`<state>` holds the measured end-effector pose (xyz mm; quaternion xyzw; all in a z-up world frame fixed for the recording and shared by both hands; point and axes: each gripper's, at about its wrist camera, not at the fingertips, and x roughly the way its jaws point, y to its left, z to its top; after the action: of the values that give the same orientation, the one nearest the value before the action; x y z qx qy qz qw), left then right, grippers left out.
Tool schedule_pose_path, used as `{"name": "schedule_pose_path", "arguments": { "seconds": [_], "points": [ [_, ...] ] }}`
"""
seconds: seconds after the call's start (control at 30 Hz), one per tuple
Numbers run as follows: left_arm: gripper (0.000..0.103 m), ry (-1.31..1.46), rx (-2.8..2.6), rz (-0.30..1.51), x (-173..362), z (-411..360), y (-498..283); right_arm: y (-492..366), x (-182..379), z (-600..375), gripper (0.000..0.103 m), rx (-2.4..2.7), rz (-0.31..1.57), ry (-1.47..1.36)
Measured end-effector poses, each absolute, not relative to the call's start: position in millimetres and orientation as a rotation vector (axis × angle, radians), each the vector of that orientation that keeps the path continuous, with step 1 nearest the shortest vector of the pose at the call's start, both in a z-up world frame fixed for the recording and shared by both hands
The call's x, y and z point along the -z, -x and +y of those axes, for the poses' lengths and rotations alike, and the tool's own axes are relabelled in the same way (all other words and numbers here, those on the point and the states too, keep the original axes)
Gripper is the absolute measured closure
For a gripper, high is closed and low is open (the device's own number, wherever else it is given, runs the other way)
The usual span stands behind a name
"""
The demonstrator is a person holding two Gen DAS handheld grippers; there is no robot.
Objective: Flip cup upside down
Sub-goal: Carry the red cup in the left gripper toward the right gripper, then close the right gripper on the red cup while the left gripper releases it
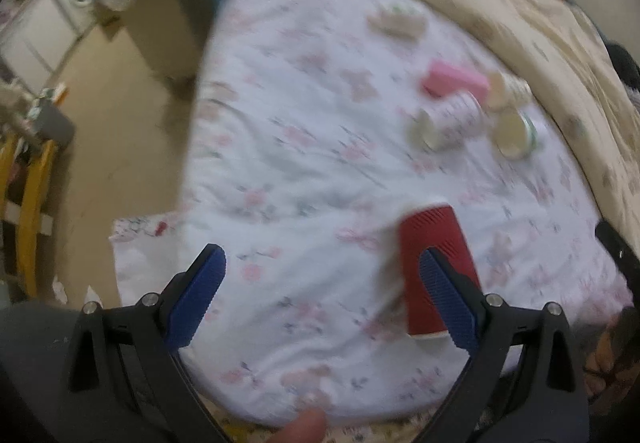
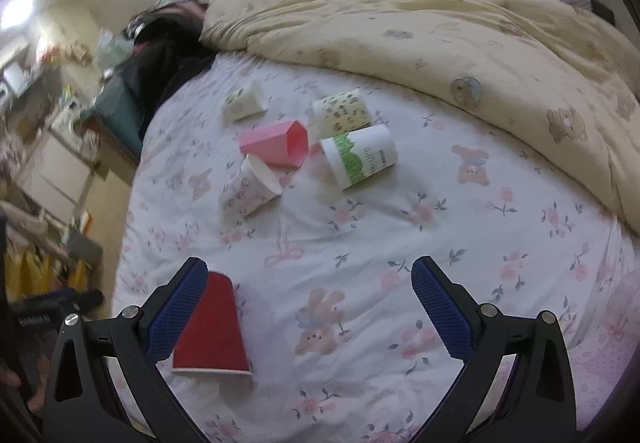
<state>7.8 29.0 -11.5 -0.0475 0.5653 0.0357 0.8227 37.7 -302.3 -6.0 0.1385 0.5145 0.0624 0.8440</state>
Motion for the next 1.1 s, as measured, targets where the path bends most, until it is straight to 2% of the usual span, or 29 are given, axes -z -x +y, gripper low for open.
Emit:
{"name": "schedule_pose_path", "arguments": {
  "seconds": [0.17,0.47,0.7,0.87,1.0,1.1],
  "points": [
    [0.007,0.096,-0.077,1.193,23.5,38.0,-3.6,-37.7,9.8,-282.6,0.0,-0.176,1.113,-0.225],
    [0.007,0.142,-0.123,1.181,27.5,51.7,-5.8,-56.1,13.3,-233.5,0.0,-0.348,1.268,-0.132],
    [0.007,0.198,-0.133,1.243,37.3,62.9,-6.3,-85.3,39.7,-184.5,0.0,-0.516,1.527,-0.093],
    [0.007,0.236,-0.133,1.255,37.9,69.3,-8.0,-105.4,69.2,-165.6,0.007,-0.562,1.674,-0.102],
    [0.007,0.241,-0.127,1.256,37.4,70.1,-8.5,-127.9,98.7,-155.8,0.019,-0.535,1.784,-0.141],
    [0.007,0.241,-0.131,1.265,38.4,70.6,-8.6,-134.9,112.8,-146.3,0.02,-0.533,1.823,-0.132]
  ]
}}
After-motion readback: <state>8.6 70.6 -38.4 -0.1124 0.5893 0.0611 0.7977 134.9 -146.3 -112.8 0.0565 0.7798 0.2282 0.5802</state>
